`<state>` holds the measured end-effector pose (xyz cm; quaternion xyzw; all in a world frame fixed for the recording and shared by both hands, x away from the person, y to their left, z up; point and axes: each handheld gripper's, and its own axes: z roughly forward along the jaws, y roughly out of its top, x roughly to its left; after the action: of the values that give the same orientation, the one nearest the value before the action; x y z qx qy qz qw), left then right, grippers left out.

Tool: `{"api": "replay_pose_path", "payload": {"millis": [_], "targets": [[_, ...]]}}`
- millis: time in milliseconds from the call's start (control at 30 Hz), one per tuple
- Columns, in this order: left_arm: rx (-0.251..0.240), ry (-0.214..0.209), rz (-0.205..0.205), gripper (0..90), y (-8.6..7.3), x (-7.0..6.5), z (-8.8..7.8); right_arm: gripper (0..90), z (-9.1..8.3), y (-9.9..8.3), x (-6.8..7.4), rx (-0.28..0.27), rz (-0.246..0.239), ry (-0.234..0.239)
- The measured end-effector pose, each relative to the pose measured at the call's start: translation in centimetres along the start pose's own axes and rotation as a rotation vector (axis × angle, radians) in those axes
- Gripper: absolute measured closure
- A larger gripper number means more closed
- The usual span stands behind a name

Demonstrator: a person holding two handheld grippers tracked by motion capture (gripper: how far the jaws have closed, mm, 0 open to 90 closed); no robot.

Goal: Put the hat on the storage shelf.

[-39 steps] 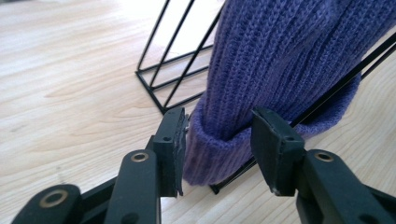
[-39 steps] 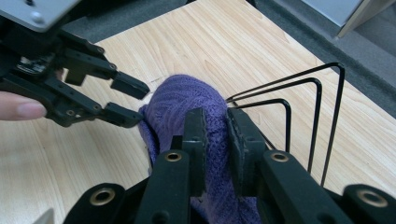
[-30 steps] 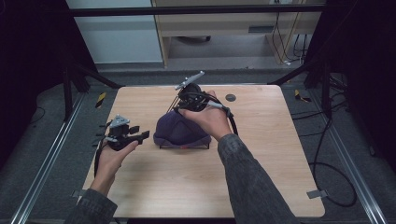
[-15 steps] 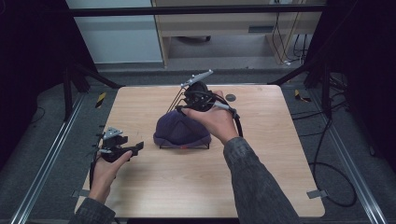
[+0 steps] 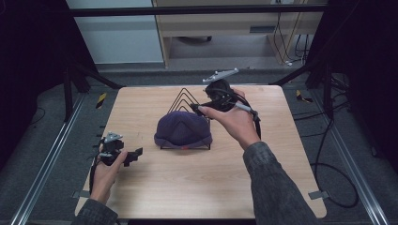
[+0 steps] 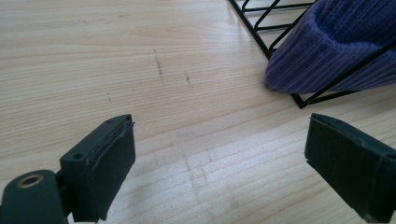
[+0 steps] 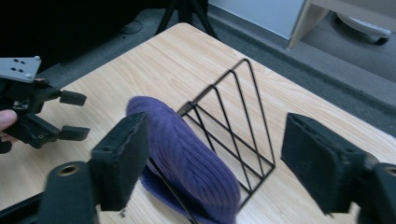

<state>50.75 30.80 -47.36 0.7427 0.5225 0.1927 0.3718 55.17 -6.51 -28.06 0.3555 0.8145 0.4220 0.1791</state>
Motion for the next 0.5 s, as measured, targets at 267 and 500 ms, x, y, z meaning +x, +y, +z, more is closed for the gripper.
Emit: {"api": "replay_pose_path", "payload": {"millis": [267,500], "targets": [[0.052,0.013,0.010,6.6,-0.3,0.0,0.7,12.1,-0.9,-1.3,-1.7,-0.021,0.044,-0.043],[0.060,0.026,0.012,6.5,-0.3,0.1,0.7,7.4,-1.4,-3.2,-2.9,-0.038,0.050,-0.061]]}}
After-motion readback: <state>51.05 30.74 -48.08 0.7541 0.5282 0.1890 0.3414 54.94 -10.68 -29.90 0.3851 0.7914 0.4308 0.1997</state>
